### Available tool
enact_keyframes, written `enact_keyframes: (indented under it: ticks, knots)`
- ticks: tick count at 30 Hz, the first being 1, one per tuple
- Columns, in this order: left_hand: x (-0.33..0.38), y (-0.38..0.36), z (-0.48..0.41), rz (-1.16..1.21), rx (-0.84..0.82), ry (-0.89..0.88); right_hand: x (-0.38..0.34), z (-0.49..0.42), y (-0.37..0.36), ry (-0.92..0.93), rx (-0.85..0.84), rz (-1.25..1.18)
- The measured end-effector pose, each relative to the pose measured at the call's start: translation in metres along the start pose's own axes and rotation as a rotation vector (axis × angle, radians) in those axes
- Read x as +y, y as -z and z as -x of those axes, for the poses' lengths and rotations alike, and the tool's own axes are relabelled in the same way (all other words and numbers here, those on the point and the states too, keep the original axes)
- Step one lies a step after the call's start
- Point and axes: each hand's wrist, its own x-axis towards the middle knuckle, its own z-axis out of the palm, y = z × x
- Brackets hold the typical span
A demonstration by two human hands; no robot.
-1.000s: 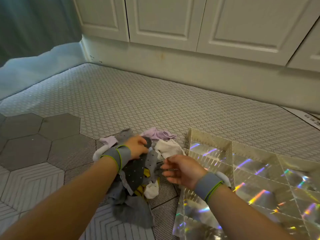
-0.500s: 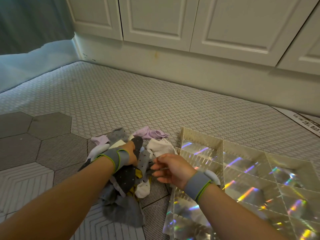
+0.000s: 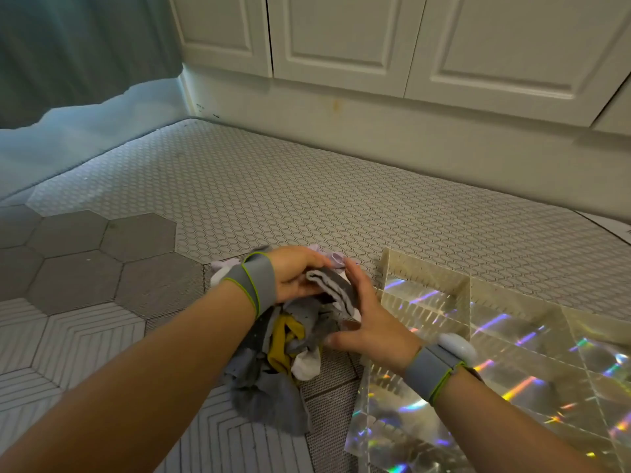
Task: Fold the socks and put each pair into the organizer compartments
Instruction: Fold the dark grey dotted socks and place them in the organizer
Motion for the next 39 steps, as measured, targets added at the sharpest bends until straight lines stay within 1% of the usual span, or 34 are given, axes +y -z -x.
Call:
enact_keyframes:
  ticks: [2, 4, 6, 7, 9, 11, 13, 16, 18, 21, 23, 25, 27, 29, 30, 31, 34, 36, 38, 39]
  knots:
    - [0.003, -0.001, -0.003, 0.141, -0.049, 0.032, -0.002, -0.005, 0.002, 0.121, 0.041, 0.027]
    - [0.005, 0.002, -0.004, 0.18, -0.056, 0.046, -0.007, -0.01, 0.002, 0.221, 0.135, 0.044]
    - [0.003, 0.004, -0.003, 0.146, -0.072, 0.077, -0.016, -0.012, 0.004, 0.226, 0.273, -0.04]
    - [0.003, 0.005, 0.0, 0.104, -0.072, 0.098, -0.022, -0.013, 0.005, 0.175, 0.341, -0.116]
    - [0.002, 0.013, 0.005, -0.083, 0.026, 0.072, -0.029, -0.016, 0.008, 0.057, 0.458, -0.284]
    - [0.003, 0.029, 0.008, -0.289, 0.146, -0.002, -0.034, -0.019, 0.01, -0.025, 0.488, -0.476]
    - [0.001, 0.053, 0.009, -0.423, 0.247, -0.029, -0.038, -0.02, 0.012, -0.047, 0.492, -0.599]
    - [-0.007, 0.089, 0.012, -0.685, 0.374, -0.001, -0.042, -0.021, 0.014, -0.034, 0.5, -0.726]
    - [-0.014, 0.104, 0.018, -0.889, 0.362, 0.058, -0.042, -0.022, 0.015, -0.023, 0.494, -0.782]
    - [-0.024, 0.112, 0.023, -1.116, 0.244, 0.119, -0.042, -0.025, 0.013, -0.033, 0.48, -0.844]
    - [-0.028, 0.108, 0.022, -1.269, 0.206, 0.102, -0.043, -0.026, 0.011, -0.051, 0.481, -0.871]
    - [-0.032, 0.101, 0.02, -1.473, 0.221, 0.076, -0.044, -0.026, 0.01, -0.079, 0.49, -0.886]
    - [-0.034, 0.094, 0.016, -1.593, 0.247, 0.038, -0.044, -0.025, 0.009, -0.103, 0.491, -0.899]
    - [-0.029, 0.089, 0.013, -1.552, 0.235, -0.032, -0.046, -0.022, 0.011, -0.112, 0.498, -0.911]
    - [-0.023, 0.086, 0.014, -1.471, 0.211, -0.068, -0.047, -0.022, 0.014, -0.108, 0.502, -0.92]
    - [-0.015, 0.083, 0.017, -1.349, 0.185, -0.108, -0.049, -0.021, 0.017, -0.11, 0.508, -0.922]
    - [0.01, 0.065, 0.034, -0.85, 0.127, -0.219, -0.055, -0.016, 0.032, -0.095, 0.511, -0.888]
    - [0.024, 0.049, 0.046, -0.582, 0.024, -0.274, -0.059, -0.015, 0.043, -0.107, 0.52, -0.829]
    - [0.036, 0.028, 0.055, -0.399, -0.113, -0.31, -0.064, -0.011, 0.056, -0.115, 0.522, -0.727]
    - [0.043, 0.015, 0.06, -0.357, -0.168, -0.333, -0.068, -0.007, 0.063, -0.117, 0.517, -0.688]
